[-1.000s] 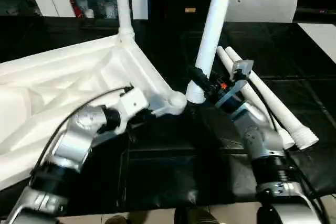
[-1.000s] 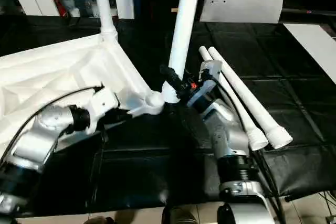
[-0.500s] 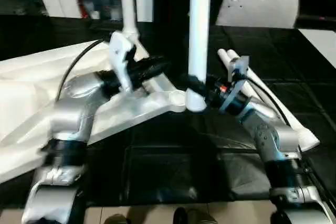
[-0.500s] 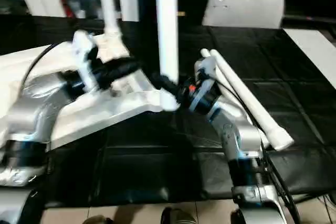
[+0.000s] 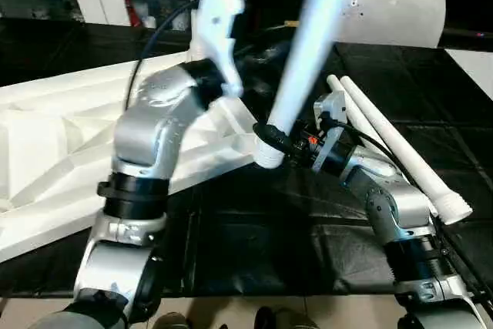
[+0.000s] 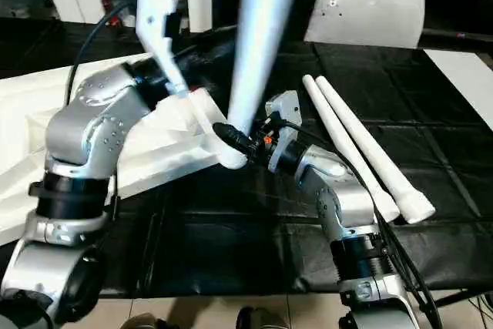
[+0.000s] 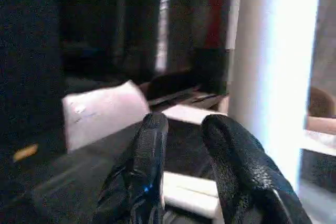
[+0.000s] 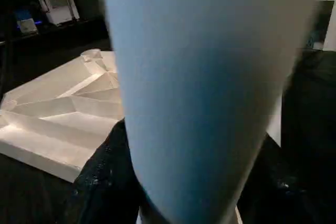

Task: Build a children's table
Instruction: Insert table leg to table base

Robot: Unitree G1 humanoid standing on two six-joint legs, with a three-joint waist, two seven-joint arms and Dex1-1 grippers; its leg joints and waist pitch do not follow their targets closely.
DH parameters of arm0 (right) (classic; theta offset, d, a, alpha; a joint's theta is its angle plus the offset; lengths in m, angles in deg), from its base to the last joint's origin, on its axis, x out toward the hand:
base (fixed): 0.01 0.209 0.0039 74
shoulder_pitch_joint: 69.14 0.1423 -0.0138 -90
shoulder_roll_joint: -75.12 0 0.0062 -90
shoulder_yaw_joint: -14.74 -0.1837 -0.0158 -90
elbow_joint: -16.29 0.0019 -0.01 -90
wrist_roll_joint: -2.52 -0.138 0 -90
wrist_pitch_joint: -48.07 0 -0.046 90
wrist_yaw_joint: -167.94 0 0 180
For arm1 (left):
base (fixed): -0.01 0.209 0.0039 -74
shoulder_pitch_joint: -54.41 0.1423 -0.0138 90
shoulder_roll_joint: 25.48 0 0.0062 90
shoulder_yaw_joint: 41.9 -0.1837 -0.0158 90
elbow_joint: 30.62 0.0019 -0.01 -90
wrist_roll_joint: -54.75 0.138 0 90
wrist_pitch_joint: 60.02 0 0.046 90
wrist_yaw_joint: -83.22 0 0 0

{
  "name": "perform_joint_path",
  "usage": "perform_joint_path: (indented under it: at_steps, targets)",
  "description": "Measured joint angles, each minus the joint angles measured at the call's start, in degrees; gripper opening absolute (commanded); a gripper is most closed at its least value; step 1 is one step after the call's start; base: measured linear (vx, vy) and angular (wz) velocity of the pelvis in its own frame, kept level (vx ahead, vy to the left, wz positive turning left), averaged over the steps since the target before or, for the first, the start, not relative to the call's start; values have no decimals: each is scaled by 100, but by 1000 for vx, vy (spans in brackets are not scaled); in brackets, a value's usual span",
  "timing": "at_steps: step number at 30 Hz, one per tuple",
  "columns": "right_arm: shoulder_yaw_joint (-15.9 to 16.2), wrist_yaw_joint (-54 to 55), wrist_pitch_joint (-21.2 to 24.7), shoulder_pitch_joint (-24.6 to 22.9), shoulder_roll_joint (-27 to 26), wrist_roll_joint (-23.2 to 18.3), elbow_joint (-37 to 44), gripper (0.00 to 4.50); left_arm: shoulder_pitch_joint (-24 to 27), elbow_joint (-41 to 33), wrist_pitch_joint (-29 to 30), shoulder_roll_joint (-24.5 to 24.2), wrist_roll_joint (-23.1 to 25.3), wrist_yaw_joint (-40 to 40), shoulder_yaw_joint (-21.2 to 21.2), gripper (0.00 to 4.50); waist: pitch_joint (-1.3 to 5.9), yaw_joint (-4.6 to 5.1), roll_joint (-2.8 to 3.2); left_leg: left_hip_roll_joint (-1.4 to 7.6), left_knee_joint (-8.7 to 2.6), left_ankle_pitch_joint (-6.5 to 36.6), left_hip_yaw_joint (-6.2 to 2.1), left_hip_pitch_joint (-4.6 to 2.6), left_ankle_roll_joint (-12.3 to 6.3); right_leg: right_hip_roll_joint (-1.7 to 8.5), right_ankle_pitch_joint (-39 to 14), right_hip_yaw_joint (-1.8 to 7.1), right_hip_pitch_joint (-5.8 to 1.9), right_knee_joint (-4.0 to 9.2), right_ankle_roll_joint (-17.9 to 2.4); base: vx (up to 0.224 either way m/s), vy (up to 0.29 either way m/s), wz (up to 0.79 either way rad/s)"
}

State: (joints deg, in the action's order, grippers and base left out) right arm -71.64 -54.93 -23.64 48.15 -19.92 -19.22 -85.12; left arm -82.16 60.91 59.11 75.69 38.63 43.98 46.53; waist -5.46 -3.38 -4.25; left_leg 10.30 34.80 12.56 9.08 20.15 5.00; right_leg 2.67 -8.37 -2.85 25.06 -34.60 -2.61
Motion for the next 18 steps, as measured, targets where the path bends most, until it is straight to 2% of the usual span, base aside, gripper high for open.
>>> perform_joint_path:
  at_steps: [6,8,13,14,18]
  targets:
    - [-38,132,-83,5,-82,44,-96,189,125,-116,-47,11,30,65,-134,145,0,20,-1,1,27,-11,-11,-1,17,3,-20,-7,0,-33,39,0,0,0]
    - [-94,292,-93,27,-154,47,-138,189,117,-48,-88,-46,74,133,-130,173,1,9,0,0,28,-19,-16,-1,29,3,-13,-8,-1,-35,51,0,0,0]
    - [-114,499,-22,165,74,237,-266,189,153,375,-202,-538,294,198,-35,199,0,29,0,1,27,-39,-28,1,46,0,-1,-17,-3,-35,58,0,0,0]
    - [-114,499,-25,165,91,255,-287,189,172,411,-251,-662,372,195,-43,217,1,31,0,1,27,-40,-31,2,46,-1,-1,-19,-3,-36,59,0,0,0]
    - [-201,586,-110,183,211,410,-501,189,420,890,-302,-1449,745,-83,-211,219,3,50,4,2,25,-40,-33,3,47,-2,0,-21,-2,-37,58,0,0,0]
